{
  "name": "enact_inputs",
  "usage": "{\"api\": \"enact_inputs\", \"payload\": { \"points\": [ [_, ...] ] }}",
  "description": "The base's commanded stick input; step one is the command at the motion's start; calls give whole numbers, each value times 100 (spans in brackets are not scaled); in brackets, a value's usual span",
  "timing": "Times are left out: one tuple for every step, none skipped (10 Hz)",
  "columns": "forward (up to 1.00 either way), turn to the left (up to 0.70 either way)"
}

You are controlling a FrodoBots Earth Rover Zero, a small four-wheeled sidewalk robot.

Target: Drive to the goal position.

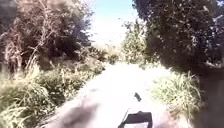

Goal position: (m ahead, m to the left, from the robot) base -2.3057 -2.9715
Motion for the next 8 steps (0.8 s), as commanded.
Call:
{"api": "enact_inputs", "payload": {
  "points": [
    [100, 6],
    [100, 4],
    [100, 2],
    [100, 0],
    [100, 0],
    [100, 0],
    [100, 0],
    [100, 6]
  ]
}}
